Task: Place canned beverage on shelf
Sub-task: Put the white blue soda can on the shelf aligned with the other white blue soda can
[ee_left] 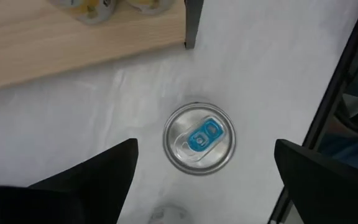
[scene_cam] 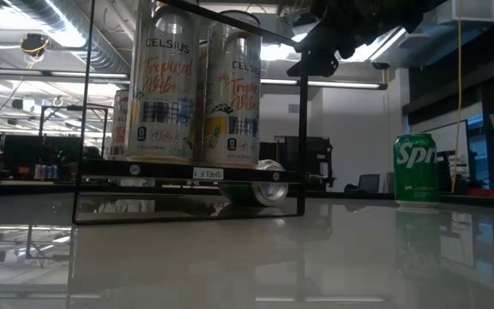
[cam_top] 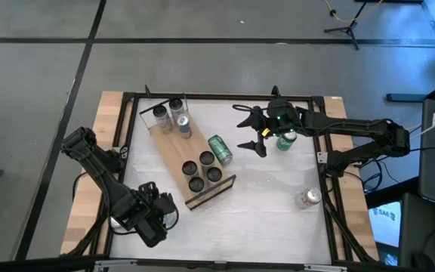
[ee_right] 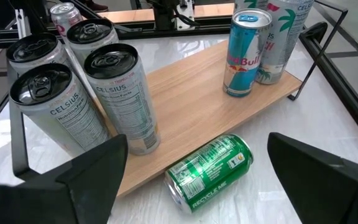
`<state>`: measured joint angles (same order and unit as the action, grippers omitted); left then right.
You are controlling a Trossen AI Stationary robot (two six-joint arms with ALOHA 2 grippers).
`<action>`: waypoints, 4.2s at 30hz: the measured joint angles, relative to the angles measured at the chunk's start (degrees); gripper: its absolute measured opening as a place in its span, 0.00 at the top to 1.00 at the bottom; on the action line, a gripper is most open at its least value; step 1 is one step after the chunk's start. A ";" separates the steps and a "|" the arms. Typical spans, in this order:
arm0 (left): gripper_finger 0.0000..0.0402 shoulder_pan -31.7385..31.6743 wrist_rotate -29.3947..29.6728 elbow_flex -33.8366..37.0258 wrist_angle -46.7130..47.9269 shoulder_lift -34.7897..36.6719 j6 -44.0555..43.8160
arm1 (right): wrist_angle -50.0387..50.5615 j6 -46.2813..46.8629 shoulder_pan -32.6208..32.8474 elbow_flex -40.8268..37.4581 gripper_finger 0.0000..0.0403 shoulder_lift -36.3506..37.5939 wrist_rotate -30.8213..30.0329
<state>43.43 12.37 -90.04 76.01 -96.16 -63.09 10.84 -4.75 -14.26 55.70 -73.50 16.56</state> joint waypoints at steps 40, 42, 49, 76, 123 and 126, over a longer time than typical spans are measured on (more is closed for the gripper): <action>0.09 -0.01 0.54 11.72 -8.37 0.02 3.67 | -0.01 0.00 0.00 0.00 0.06 -0.02 0.00; 0.09 -0.01 0.50 11.72 -8.39 0.02 3.65 | -0.01 0.00 0.00 0.00 0.06 -0.02 0.00; 0.09 -0.01 0.45 11.72 -8.41 0.02 3.26 | -0.01 0.00 0.00 0.00 0.06 -0.02 0.00; 0.46 -0.05 -1.32 11.47 -9.57 0.11 1.97 | 0.00 0.00 0.02 0.00 0.06 -0.02 0.00; 0.46 -10.72 9.77 -4.33 14.18 12.48 11.36 | 0.02 -0.02 0.02 0.00 0.06 0.00 -0.02; 0.46 -12.72 10.81 -3.97 14.09 15.66 11.60 | 0.02 -0.02 0.02 0.00 0.06 -0.01 -0.02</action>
<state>30.71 23.18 -94.01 90.10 -80.50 -51.49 10.85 -4.78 -14.24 55.70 -73.51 16.53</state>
